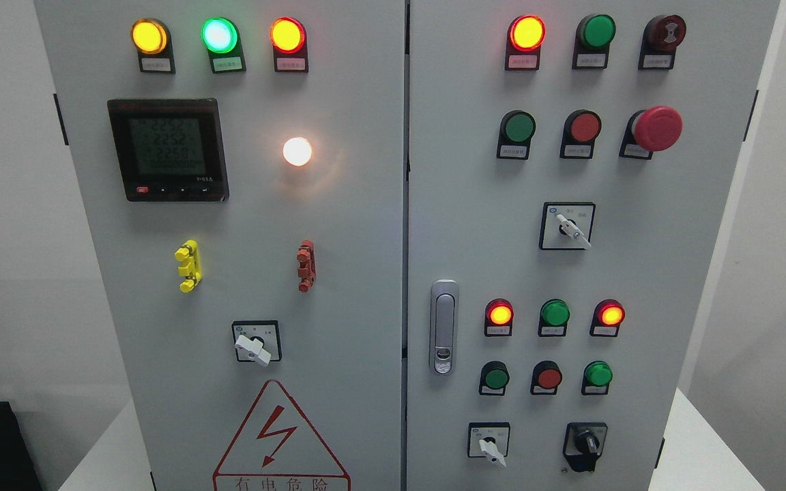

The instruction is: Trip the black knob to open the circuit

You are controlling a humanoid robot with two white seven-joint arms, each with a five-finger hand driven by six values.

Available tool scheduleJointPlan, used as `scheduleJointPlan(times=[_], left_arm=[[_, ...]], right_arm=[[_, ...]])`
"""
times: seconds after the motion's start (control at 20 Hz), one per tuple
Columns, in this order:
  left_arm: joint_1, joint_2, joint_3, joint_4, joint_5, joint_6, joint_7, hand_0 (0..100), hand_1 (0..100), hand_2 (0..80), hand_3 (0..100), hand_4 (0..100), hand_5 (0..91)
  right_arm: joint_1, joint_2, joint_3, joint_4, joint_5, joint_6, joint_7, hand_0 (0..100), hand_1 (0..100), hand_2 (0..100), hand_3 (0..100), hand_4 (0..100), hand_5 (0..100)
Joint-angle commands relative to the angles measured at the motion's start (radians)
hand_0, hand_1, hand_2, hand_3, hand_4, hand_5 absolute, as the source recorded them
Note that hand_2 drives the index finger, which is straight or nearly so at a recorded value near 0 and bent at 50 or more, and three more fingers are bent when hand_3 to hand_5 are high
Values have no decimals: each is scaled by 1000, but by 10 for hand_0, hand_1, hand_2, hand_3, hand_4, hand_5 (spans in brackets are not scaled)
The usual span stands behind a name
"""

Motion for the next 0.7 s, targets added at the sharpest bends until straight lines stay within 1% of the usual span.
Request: scheduleJointPlan(times=[0.0, 0.05, 0.2, 0.3, 0.35, 0.5, 0.65], left_arm=[[-3, -2, 1, 0, 2, -3, 0, 120, 389, 0, 0, 0, 0], [-2, -2, 1, 0, 2, -2, 0, 120, 389, 0, 0, 0, 0], [-2, -2, 1, 0, 2, -3, 0, 120, 389, 0, 0, 0, 0], [-2, -2, 1, 0, 2, -3, 0, 120, 389, 0, 0, 0, 0], [-2, 0, 1, 0, 2, -3, 0, 120, 389, 0, 0, 0, 0], [-4, -2, 1, 0, 2, -3, 0, 120, 389, 0, 0, 0, 0], [-3, -2, 1, 0, 2, -3, 0, 120, 389, 0, 0, 0, 0]], right_arm=[[2, 3, 0, -11, -2, -73, -12, 0, 137, 0, 410, 276, 107], [0, 3, 2, -10, -2, -102, -12, 0, 136, 0, 472, 313, 143], [-1, 3, 2, -13, -2, -166, -20, 0, 125, 0, 590, 380, 197], [-3, 6, 3, -28, -2, -199, -49, 0, 114, 0, 635, 419, 220], [-3, 8, 6, -36, -2, -212, -57, 0, 104, 0, 662, 456, 257], [2, 12, 6, -76, -2, -249, -58, 0, 84, 0, 694, 505, 295], [13, 12, 14, -125, -2, -258, -77, 0, 73, 0, 711, 530, 319]])
